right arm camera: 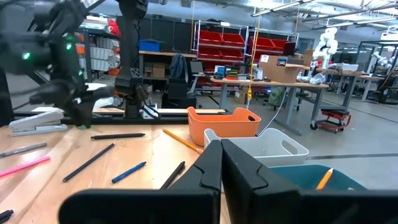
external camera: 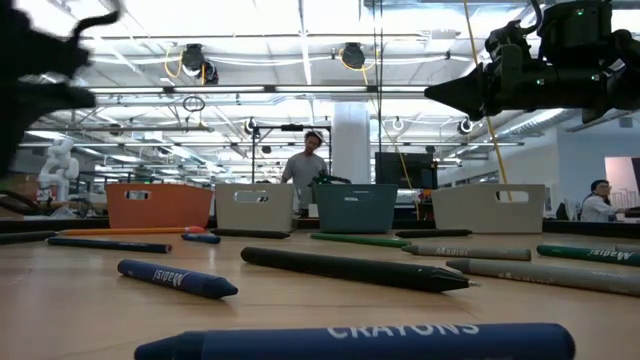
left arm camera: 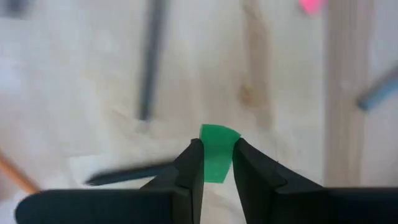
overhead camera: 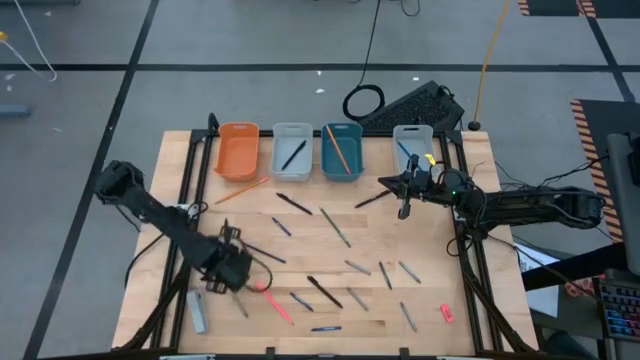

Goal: Sort crayons/erasers/pens/pencils in bins
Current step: Put the green eraser into the orange bin, then put the green colored pencil into the right gray bin

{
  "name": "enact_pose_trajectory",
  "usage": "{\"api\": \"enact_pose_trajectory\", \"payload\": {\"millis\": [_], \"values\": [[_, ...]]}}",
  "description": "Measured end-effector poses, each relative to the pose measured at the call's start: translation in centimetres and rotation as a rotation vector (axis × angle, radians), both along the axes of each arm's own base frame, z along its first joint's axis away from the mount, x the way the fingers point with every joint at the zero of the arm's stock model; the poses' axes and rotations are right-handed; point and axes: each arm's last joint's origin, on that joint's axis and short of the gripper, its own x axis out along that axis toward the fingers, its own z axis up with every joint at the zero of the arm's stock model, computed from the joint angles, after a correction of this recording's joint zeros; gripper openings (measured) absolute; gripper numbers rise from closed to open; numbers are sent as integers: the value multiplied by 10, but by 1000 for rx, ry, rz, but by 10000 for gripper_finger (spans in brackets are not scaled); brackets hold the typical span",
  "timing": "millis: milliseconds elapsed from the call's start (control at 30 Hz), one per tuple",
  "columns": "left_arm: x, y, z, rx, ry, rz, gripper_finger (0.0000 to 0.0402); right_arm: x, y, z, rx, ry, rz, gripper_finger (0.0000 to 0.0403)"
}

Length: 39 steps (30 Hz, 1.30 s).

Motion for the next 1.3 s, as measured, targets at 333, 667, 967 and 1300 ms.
{"api": "enact_pose_trajectory", "payload": {"millis": [333,667,967,1300], "values": [[22,73,64,48,-354,349,78,0,0,0,3,1,0,0],[26,177,84,76,-392,698,78,0,0,0,4,0,1,0],[-21,279,82,138,-397,1032,77,0,0,2,-7,-19,3,0],[-43,344,53,128,-382,1145,33,0,1,4,-14,-38,44,0]]}}
